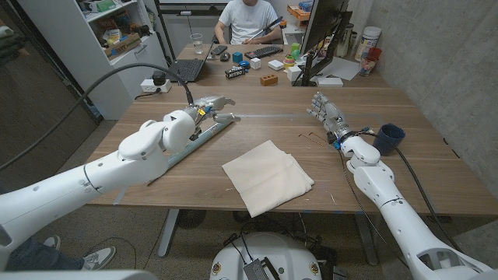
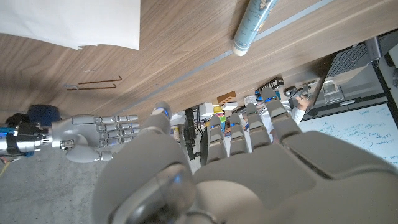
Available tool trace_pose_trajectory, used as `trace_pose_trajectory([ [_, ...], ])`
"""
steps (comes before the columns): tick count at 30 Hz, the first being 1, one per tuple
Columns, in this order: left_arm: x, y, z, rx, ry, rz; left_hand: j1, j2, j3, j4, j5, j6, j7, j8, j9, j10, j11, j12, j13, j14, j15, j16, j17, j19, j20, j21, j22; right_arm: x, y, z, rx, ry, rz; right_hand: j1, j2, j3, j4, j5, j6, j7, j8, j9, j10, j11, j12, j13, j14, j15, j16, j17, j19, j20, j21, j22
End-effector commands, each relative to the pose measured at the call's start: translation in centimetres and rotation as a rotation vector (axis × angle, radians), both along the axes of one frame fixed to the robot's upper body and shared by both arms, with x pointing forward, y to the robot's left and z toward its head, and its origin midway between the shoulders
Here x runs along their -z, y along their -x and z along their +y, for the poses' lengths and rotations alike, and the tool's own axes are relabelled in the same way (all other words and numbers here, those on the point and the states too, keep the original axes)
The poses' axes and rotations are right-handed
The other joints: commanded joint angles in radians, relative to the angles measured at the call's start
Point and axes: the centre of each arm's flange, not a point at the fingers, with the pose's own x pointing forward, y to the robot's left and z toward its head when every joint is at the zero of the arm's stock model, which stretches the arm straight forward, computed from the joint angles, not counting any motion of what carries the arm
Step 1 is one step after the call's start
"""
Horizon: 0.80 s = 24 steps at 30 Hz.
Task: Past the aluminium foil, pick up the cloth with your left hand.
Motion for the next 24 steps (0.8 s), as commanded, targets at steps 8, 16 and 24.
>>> trace_pose_trajectory([
  [8,1.2,1.6,-5.4,0.062,-0.141,-0.027,0.030,-0.005,0.004,-0.016,0.004,-0.003,0.009,-0.004,0.002,0.007,-0.001,0.006,0.003,0.024,0.006,0.006,0.005,0.047,-0.001,0.014,0.004,-0.3,-0.7,0.7,-0.016,-0.011,-0.002,-0.010,0.003,0.002,-0.008,0.003,0.007,-0.005,0.003,0.000,0.013,0.004,0.004,0.000,0.012,0.002,0.004,-0.003,-0.009,0.004,0.002,0.006],
  [16,3.1,1.2,-7.8,0.104,-0.192,-0.013,0.061,-0.017,0.004,-0.024,0.005,0.004,0.006,-0.006,0.003,0.032,-0.007,0.016,0.004,0.057,0.002,0.011,0.005,0.118,-0.001,0.034,0.005,-0.5,-0.9,0.7,-0.017,-0.016,-0.005,-0.011,0.003,0.002,-0.009,0.003,0.007,-0.007,0.002,0.000,0.014,0.004,0.004,-0.001,0.012,0.001,0.004,-0.005,-0.010,0.005,0.002,0.006],
  [24,4.5,0.9,-9.1,0.121,-0.202,0.028,0.068,-0.027,0.000,-0.023,0.004,0.009,0.007,-0.006,0.003,0.039,-0.002,0.019,0.005,0.068,0.004,0.011,0.005,0.146,0.000,0.041,0.004,-0.4,-1.1,0.6,-0.019,-0.020,0.001,-0.012,0.004,0.002,-0.009,0.003,0.007,-0.008,0.002,0.000,0.015,0.002,0.004,-0.002,0.013,0.001,0.004,-0.007,-0.012,0.006,0.001,0.006],
])
